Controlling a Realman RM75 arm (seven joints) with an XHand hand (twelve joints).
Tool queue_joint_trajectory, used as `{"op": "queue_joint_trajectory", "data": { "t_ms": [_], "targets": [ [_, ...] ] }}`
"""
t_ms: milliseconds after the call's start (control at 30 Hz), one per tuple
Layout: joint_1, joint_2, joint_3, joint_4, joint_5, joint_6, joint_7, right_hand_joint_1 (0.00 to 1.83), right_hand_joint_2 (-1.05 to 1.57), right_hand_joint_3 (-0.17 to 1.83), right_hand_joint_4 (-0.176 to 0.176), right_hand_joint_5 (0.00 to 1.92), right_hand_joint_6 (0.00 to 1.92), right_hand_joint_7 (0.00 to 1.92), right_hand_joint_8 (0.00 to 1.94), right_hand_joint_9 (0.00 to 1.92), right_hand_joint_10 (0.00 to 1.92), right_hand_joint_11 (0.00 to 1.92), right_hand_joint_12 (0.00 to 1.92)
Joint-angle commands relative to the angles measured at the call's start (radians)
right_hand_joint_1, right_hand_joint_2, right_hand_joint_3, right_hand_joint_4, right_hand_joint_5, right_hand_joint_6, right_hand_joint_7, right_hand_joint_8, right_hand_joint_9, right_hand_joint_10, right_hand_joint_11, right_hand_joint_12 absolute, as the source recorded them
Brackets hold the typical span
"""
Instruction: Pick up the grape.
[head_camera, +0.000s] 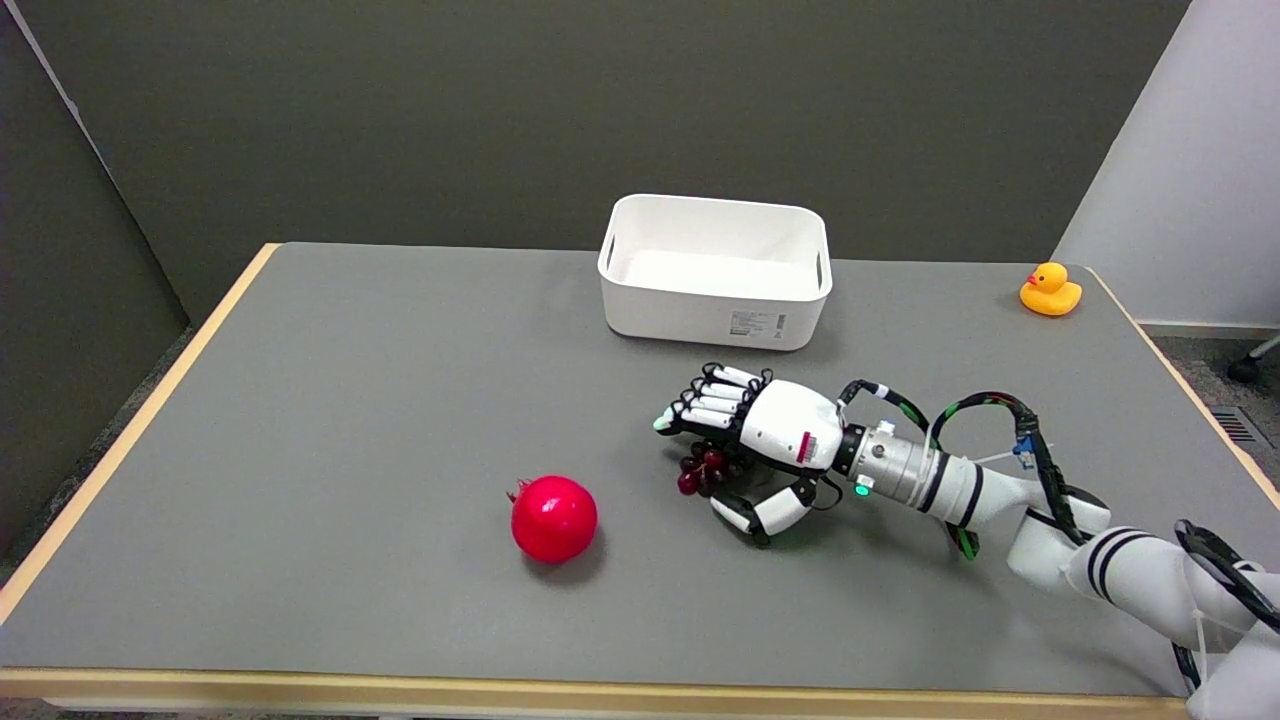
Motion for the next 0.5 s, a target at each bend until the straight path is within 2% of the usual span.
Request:
{"op": "queue_joint_trajectory", "data": {
  "t_ms": [33, 200, 267, 400, 433, 467, 500],
  "targets": [
    [0.063, 0.011, -0.009, -0.059, -0.024, -0.038, 0.025, 0.76, 0.69, 1.02, 0.001, 0.25, 0.49, 0.32, 0.42, 0.22, 0.73, 0.01, 1.11],
    [0.069, 0.013, -0.009, -0.072, -0.030, -0.040, 0.026, 0.79, 0.70, 1.02, 0.003, 0.25, 0.50, 0.33, 0.43, 0.24, 0.75, 0.03, 1.13],
    [0.074, 0.012, -0.012, -0.081, -0.043, -0.041, 0.026, 0.90, 0.78, 0.98, 0.030, 0.34, 0.77, 0.51, 0.60, 0.41, 0.91, 0.24, 1.43],
    [0.074, 0.011, -0.012, -0.081, -0.059, -0.050, 0.026, 0.97, 0.87, 0.92, 0.066, 0.43, 1.08, 0.66, 0.83, 0.59, 1.18, 0.51, 1.67],
    [0.071, 0.011, -0.013, -0.078, -0.059, -0.056, 0.026, 1.02, 0.97, 0.73, 0.040, 0.46, 1.25, 0.70, 0.99, 0.63, 1.21, 0.57, 1.72],
    [0.071, 0.011, -0.015, -0.077, -0.059, -0.060, 0.026, 1.08, 1.13, 0.38, -0.020, 0.49, 1.49, 0.73, 1.21, 0.65, 1.22, 0.59, 1.74],
    [0.071, 0.011, -0.016, -0.076, -0.059, -0.063, 0.026, 1.12, 1.24, 0.14, -0.062, 0.51, 1.66, 0.77, 1.37, 0.67, 1.22, 0.61, 1.75]
  ]
}}
